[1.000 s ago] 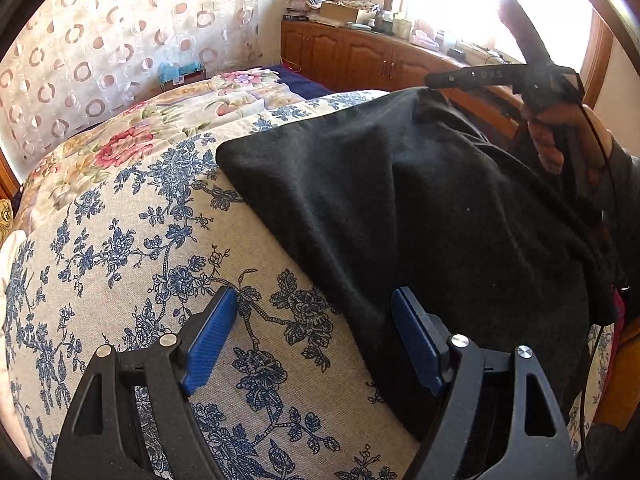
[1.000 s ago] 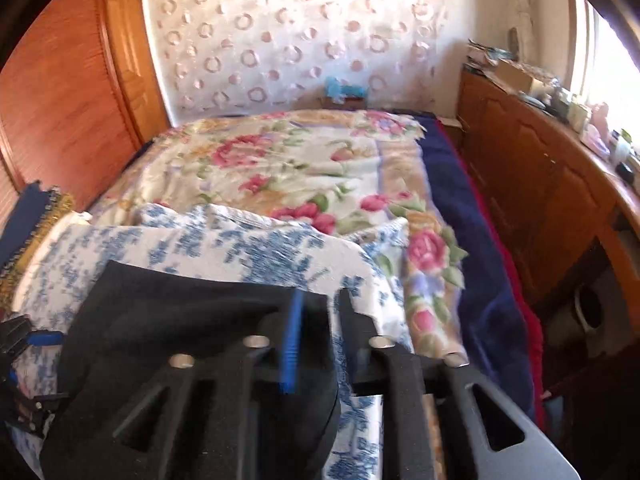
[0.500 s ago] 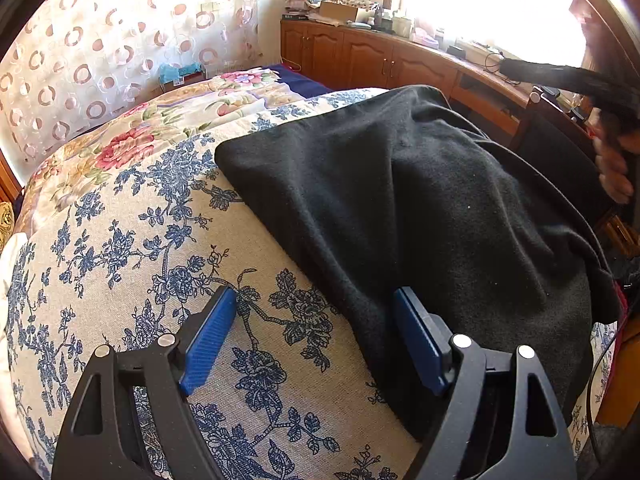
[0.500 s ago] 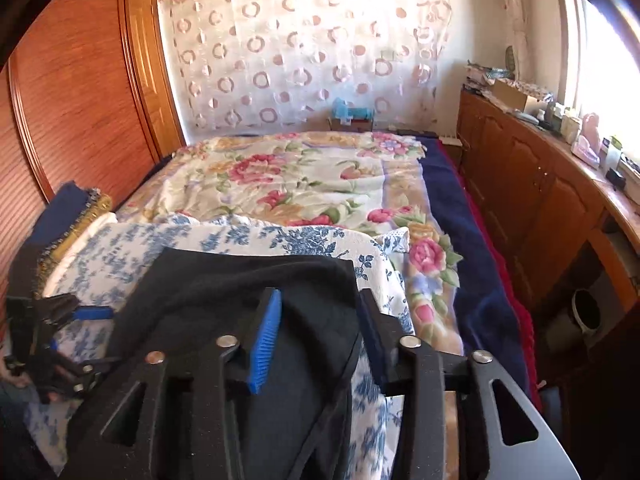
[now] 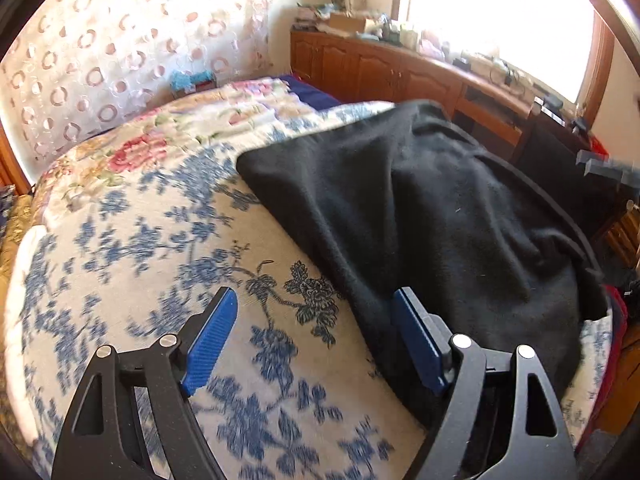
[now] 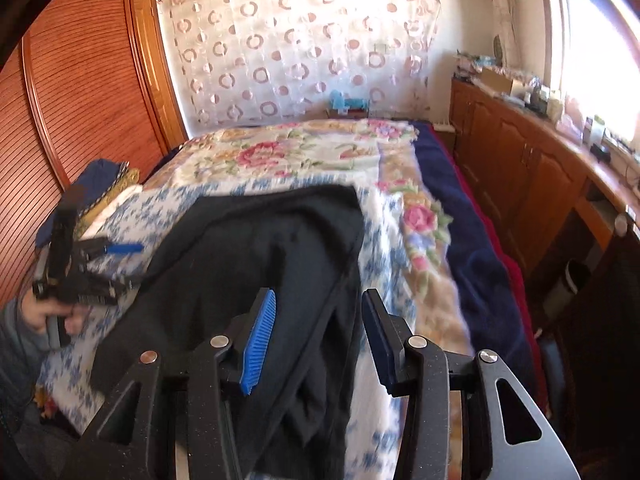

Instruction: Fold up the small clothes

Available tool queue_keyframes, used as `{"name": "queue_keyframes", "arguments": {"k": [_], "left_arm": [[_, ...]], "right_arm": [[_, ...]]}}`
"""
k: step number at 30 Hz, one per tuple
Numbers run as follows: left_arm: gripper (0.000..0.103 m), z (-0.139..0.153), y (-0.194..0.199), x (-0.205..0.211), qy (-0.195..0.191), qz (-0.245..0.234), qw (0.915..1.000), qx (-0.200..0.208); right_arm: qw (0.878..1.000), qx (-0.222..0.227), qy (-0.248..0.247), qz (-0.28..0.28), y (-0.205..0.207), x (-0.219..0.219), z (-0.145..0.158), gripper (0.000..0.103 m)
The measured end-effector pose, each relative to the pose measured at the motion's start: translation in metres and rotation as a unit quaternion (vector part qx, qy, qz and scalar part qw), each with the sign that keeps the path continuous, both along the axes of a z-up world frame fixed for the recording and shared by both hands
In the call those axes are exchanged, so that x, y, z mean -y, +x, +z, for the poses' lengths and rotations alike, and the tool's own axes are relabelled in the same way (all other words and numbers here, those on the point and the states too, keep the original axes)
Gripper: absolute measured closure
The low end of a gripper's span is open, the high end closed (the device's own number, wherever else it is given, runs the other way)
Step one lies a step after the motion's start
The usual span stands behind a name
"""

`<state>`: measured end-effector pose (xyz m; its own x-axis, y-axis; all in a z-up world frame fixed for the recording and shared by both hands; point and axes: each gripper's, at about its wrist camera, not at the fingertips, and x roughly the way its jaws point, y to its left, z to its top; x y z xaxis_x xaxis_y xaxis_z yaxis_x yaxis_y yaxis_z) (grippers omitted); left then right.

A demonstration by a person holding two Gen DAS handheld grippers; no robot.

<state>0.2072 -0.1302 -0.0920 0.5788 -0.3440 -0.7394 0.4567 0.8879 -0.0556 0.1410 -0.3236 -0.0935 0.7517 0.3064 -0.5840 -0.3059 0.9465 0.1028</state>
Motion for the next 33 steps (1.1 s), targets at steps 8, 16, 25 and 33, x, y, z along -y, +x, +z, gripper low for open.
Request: {"name": "queue_keyframes", "arguments": {"k": [8, 16, 25, 33], "left_arm": [[0.022, 0.021, -0.056, -0.008, -0.026, -0.009, 0.9993, 0.025], [0.022, 0.022, -0.095, -0.007, -0.034, -0.007, 0.999, 0.028], [0.022, 0.014, -0.111, -0.003, -0.017, -0.014, 0.9997, 0.011], [0.022, 0.007, -0.118, 0.009, -0.026, -0.027, 0.9993, 0.003]], "right_arm": [[0.999, -0.035, 0.013, 0.025, -0.03, -0.001, -0.027, 0.056], [0.993, -0.066, 0.081, 0.054, -0.039, 0.009, -0.045, 0.057], [0.99, -0.044, 0.122, 0.058, -0.043, 0.032, -0.043, 0.098], [0.999, 0.008, 0.048, -0.002, -0.067, 0.076, -0.012, 0.098]]}}
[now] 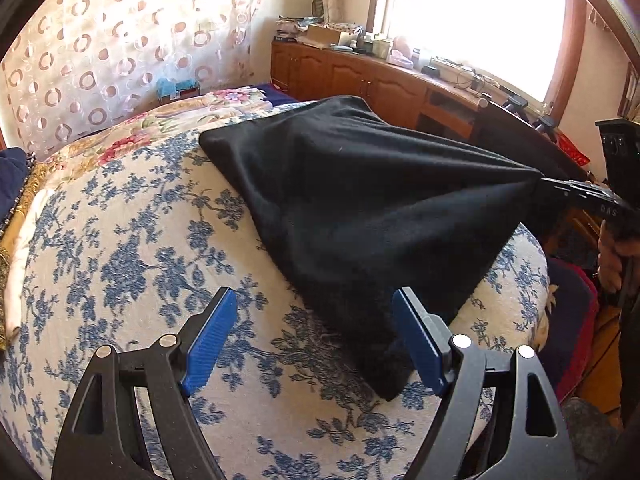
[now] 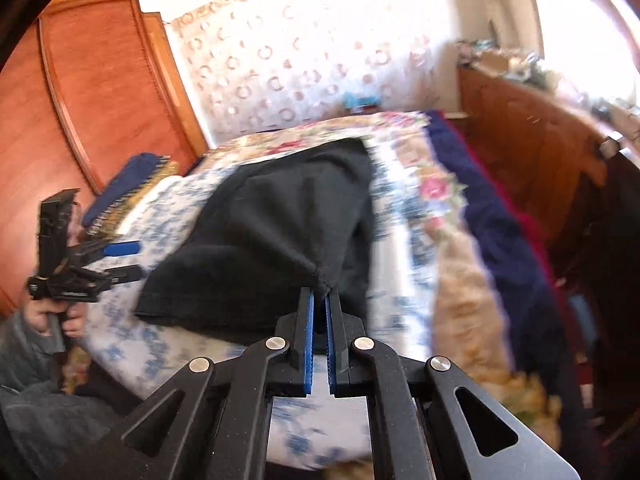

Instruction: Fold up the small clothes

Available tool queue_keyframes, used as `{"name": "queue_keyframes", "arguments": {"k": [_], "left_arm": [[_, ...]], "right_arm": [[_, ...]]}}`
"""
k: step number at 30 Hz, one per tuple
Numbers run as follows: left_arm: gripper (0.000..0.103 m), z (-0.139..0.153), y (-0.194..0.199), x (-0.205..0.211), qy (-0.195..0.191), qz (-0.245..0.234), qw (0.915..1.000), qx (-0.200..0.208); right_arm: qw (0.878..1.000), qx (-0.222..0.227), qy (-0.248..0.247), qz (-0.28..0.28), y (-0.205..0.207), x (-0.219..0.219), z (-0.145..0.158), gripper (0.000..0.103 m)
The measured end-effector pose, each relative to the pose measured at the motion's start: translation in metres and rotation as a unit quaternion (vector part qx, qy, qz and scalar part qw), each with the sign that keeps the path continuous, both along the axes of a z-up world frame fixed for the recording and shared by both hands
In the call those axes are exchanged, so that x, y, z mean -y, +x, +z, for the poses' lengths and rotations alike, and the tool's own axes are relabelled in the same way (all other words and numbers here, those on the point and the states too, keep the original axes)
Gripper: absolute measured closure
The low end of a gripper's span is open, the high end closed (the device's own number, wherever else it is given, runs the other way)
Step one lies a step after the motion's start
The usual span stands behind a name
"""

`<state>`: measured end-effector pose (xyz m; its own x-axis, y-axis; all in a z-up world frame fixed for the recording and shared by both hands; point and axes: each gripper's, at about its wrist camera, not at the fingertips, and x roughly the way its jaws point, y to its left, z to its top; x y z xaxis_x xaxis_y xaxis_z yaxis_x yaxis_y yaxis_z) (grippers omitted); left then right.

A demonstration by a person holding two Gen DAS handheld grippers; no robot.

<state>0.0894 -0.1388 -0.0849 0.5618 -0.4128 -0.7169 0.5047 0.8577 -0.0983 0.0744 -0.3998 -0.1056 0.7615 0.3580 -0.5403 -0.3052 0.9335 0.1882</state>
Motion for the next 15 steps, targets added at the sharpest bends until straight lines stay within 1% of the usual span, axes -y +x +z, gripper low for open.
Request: {"name": "queue_keyframes", "arguments": {"k": [3, 5, 9, 10, 11, 13, 14, 15], "left_arm": [[0.022, -0.006, -0.002, 0.005, 0.001, -0.007, 0.9999, -0.007], [0.023, -0.01, -0.003, 0.007, 0.002, -0.012, 0.9999, -0.011], [0.032, -0.014, -0.003, 0.005, -0.01, -0.017, 0.9996, -0.022], [0.035, -0.014, -0.004, 0.006, -0.013, -0.018, 0.9995, -0.023], [0.036, -0.014, -0.005, 0.006, -0.016, -0.02, 0.9994, -0.025], [0.043, -0.015, -0.007, 0.006, -0.022, -0.025, 0.9991, -0.027], [0.044, -0.015, -0.008, 0.006, -0.024, -0.027, 0.999, -0.028], [0.046, -0.015, -0.009, 0.007, -0.027, -0.03, 0.9988, -0.03]], "right_arm": [[0.999, -0.037, -0.017, -0.006, 0.009, 0.005, -0.013, 0.098], [0.998, -0.049, -0.022, -0.012, 0.018, 0.002, -0.02, 0.098], [0.999, -0.037, -0.028, -0.016, 0.023, -0.008, -0.013, 0.097], [0.999, -0.033, -0.029, -0.017, 0.02, -0.008, -0.011, 0.091], [0.999, -0.028, -0.031, -0.018, 0.021, -0.016, -0.013, 0.088], [0.999, -0.022, -0.03, -0.025, 0.023, -0.023, -0.014, 0.07], [0.999, -0.021, -0.03, -0.028, 0.018, -0.023, -0.015, 0.066], [0.999, -0.02, -0.03, -0.03, 0.023, -0.023, -0.023, 0.062]]}}
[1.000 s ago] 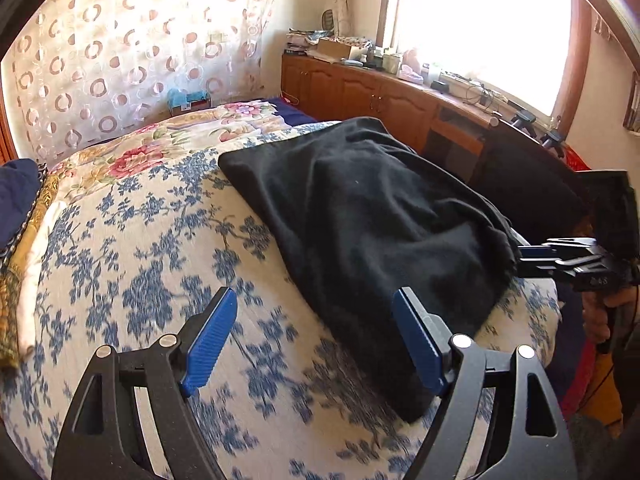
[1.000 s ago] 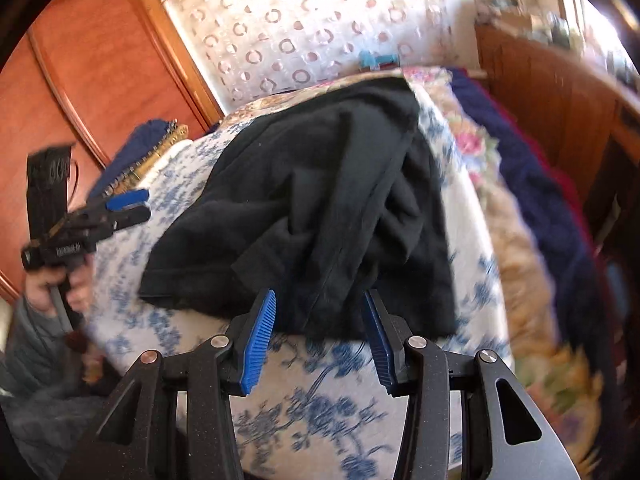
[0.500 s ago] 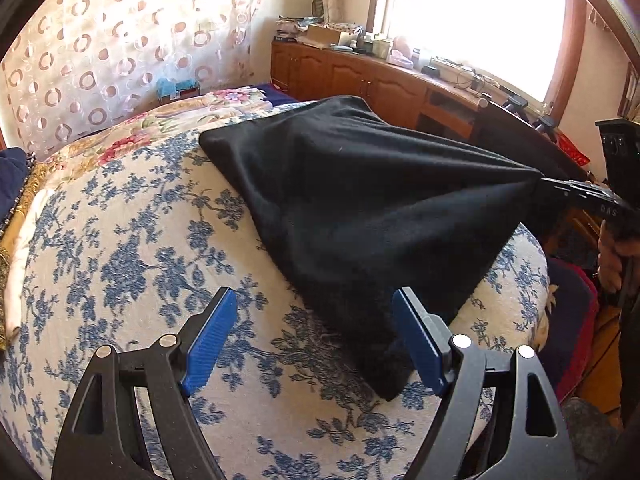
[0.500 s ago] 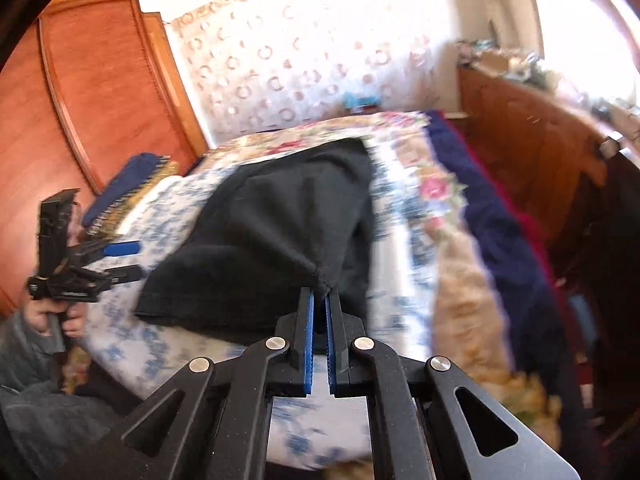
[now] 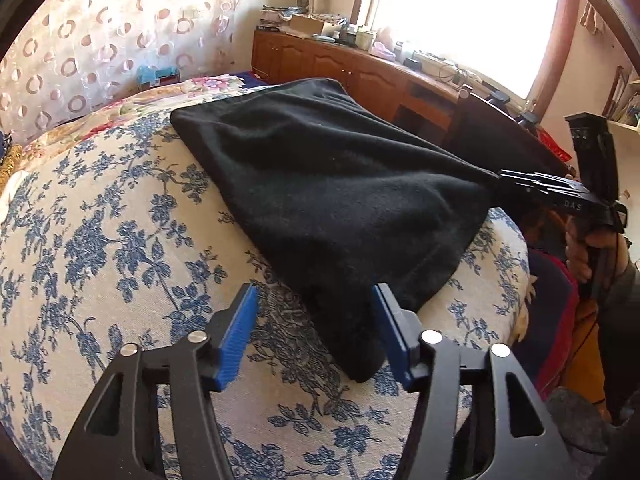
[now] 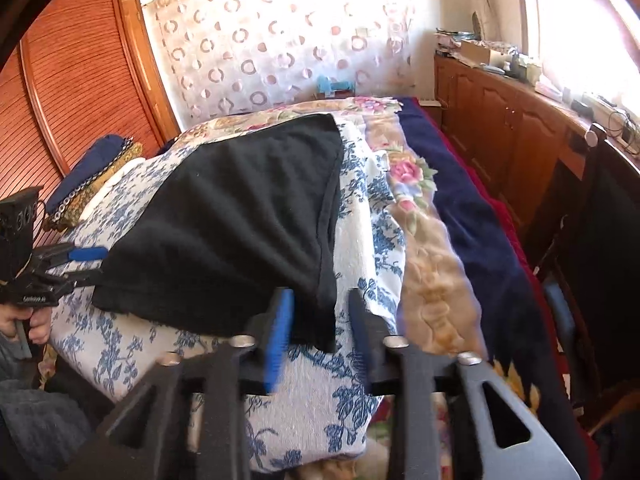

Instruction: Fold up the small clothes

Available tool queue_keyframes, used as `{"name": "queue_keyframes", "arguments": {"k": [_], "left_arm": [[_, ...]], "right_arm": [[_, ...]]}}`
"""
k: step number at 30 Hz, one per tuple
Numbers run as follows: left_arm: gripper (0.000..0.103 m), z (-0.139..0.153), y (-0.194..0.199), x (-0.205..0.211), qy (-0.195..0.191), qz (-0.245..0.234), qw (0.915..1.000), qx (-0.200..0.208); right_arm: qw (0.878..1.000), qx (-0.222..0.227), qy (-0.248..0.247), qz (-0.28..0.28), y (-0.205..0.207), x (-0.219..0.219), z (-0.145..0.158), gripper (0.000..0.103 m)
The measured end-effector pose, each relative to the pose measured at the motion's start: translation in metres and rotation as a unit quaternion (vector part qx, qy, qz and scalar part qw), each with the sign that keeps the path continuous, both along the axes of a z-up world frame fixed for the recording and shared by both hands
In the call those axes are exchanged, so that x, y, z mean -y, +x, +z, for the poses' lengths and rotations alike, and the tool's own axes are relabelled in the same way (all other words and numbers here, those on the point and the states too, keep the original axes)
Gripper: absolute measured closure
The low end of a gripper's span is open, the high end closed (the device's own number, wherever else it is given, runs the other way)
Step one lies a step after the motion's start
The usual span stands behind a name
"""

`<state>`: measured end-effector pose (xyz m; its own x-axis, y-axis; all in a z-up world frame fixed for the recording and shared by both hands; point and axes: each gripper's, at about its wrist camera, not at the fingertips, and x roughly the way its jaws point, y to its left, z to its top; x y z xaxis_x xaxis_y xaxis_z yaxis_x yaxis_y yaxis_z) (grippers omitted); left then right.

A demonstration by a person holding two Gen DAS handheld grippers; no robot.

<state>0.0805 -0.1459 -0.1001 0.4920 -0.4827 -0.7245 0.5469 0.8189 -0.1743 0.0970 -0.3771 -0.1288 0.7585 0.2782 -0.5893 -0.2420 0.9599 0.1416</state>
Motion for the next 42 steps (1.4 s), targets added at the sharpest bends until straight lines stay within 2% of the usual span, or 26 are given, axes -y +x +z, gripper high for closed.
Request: {"name": "queue_keyframes", "arguments": {"k": [3, 12, 16, 20, 22, 27, 36, 42], "left_arm": [[0.047, -0.002, -0.002, 0.002, 0.001, -0.004, 1.0, -0.003], [0.048, -0.01, -0.003, 0.003, 0.002, -0.004, 0.9999, -0.014], [0.06, -0.01, -0.005, 0.007, 0.0, -0.011, 0.9998, -0.015], [0.064, -0.009, -0.007, 0.01, -0.001, -0.016, 0.9997, -0.016], [0.065, -0.009, -0.007, 0.011, -0.003, -0.017, 0.9997, -0.015], [0.065, -0.009, -0.007, 0.012, 0.001, -0.017, 0.9998, -0.014], [0.065, -0.009, -0.007, 0.015, 0.008, -0.014, 0.9998, -0.01], [0.087, -0.01, -0.009, 0.018, 0.01, -0.027, 0.9996, 0.0]], "right_arm": [[1.0, -0.007, 0.006, -0.001, 0.007, -0.004, -0.015, 0.062], [1.0, -0.023, -0.004, 0.009, 0.018, -0.012, -0.028, 0.06], [1.0, -0.015, -0.017, 0.01, 0.015, -0.018, -0.027, 0.057], [0.999, -0.014, -0.034, 0.028, 0.013, -0.029, -0.027, 0.058], [0.998, -0.017, -0.044, 0.038, 0.013, -0.032, -0.028, 0.07], [0.998, -0.02, -0.041, 0.053, 0.014, -0.034, -0.027, 0.084], [0.999, -0.015, -0.023, 0.044, 0.011, -0.033, -0.03, 0.092], [0.999, -0.003, -0.016, 0.042, 0.005, -0.035, -0.028, 0.094]]}}
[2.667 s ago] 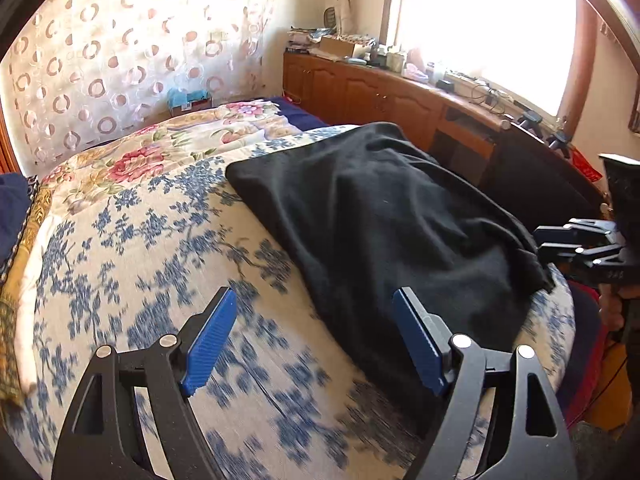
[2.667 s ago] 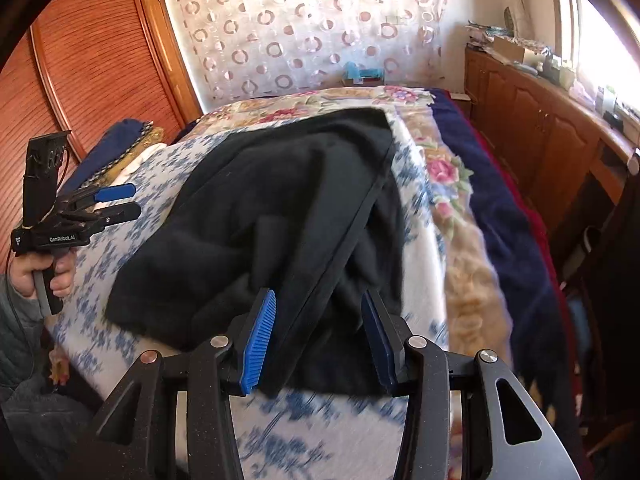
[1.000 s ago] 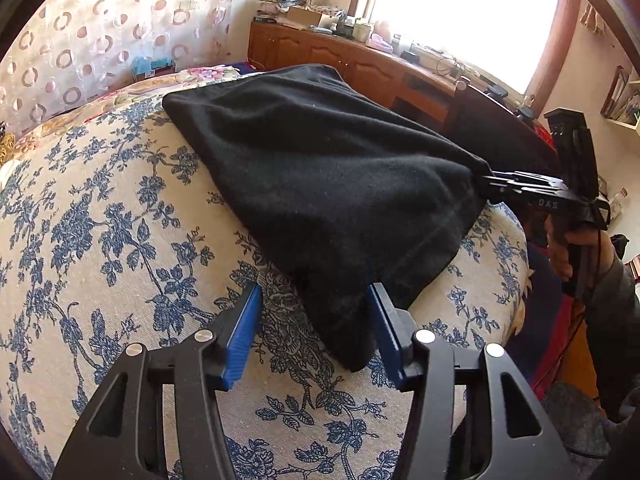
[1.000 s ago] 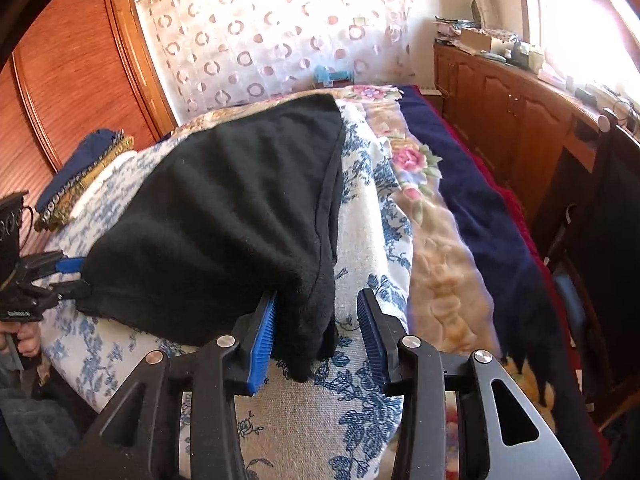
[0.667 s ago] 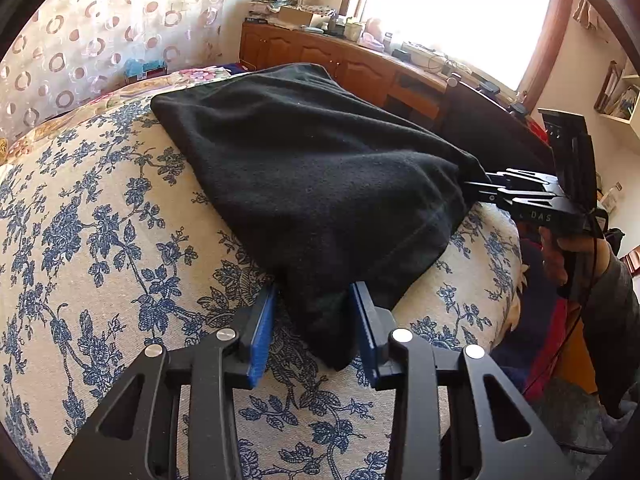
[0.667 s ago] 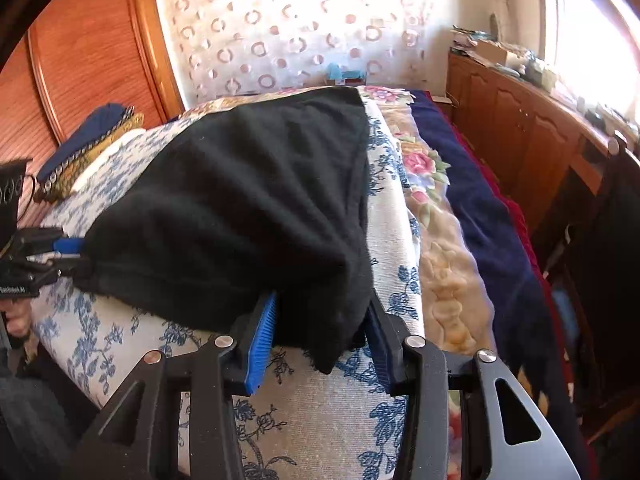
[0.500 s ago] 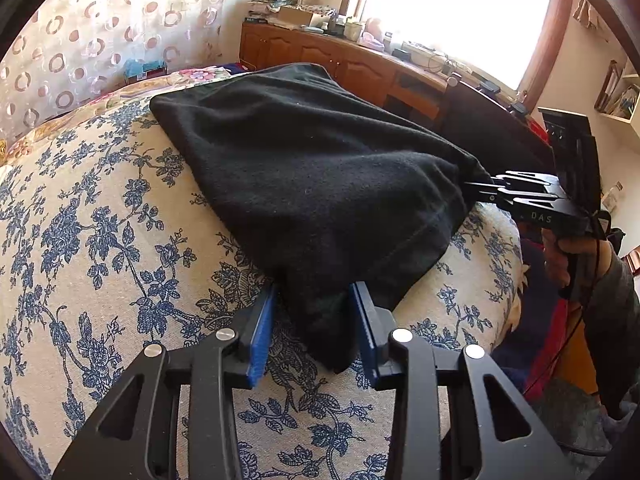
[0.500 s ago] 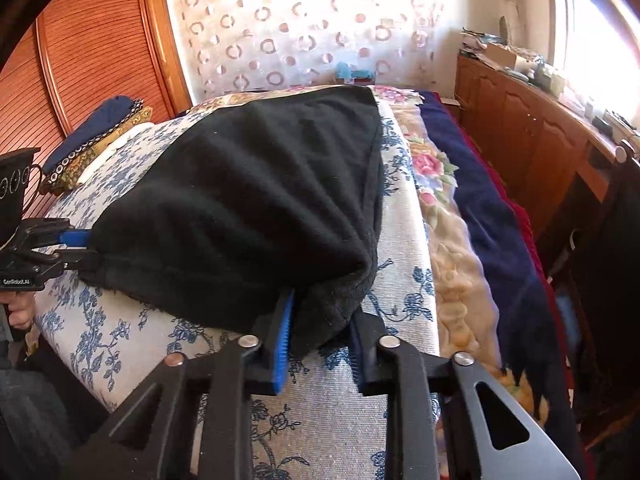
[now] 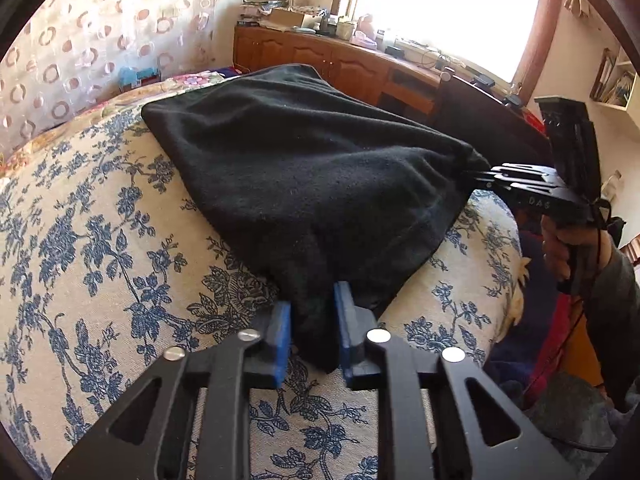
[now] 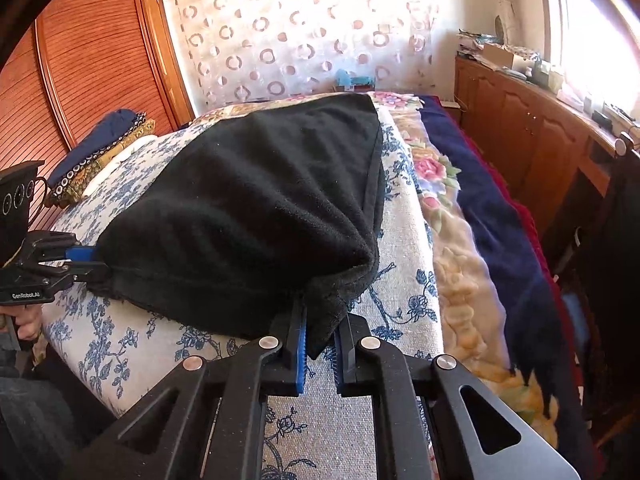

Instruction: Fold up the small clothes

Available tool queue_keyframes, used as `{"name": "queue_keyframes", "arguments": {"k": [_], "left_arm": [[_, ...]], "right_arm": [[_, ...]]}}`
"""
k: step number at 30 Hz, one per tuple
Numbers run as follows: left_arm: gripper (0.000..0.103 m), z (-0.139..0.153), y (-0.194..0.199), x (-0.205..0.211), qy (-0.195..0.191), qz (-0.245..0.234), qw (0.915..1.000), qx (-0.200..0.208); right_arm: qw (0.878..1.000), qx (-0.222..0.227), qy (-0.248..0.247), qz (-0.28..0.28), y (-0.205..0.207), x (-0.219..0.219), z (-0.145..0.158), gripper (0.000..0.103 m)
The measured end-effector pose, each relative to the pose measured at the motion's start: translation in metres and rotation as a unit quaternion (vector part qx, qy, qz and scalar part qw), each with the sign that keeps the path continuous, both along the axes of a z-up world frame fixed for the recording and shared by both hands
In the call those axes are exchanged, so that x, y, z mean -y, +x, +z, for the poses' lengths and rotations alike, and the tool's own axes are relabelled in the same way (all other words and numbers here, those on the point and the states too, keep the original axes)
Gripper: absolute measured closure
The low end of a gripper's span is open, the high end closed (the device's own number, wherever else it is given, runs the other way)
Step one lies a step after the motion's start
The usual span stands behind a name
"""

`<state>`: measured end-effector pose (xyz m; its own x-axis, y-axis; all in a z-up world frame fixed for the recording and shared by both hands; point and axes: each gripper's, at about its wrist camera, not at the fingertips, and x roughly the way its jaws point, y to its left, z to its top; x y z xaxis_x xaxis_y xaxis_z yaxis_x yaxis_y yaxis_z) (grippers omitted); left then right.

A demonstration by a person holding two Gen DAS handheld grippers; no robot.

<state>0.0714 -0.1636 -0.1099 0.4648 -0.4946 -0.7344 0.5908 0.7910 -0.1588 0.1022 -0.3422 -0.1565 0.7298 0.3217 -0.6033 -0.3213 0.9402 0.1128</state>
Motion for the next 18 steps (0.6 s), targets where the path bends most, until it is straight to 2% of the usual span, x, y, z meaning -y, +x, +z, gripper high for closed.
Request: {"name": "queue_keyframes", "arguments": {"k": [3, 10, 16, 18], "left_arm": [[0.095, 0.004, -0.001, -0.003, -0.008, 0.001, 1.0, 0.005], [0.098, 0.025, 0.003, -0.014, -0.05, 0.008, 0.9985, 0.019], [0.098, 0.071, 0.033, -0.028, -0.097, 0.021, 0.9937, 0.052], [0.098, 0.083, 0.049, -0.03, -0.098, 0.028, 0.9927, 0.065]], "right_arm": [[1.0, 0.012, 0.004, 0.0, -0.004, 0.0, 0.005, 0.094], [0.999, 0.049, 0.02, 0.004, -0.007, 0.003, 0.026, 0.095], [0.995, 0.093, 0.023, 0.014, 0.013, 0.001, 0.065, 0.095], [0.994, 0.103, 0.017, 0.017, 0.029, -0.004, 0.076, 0.095]]}}
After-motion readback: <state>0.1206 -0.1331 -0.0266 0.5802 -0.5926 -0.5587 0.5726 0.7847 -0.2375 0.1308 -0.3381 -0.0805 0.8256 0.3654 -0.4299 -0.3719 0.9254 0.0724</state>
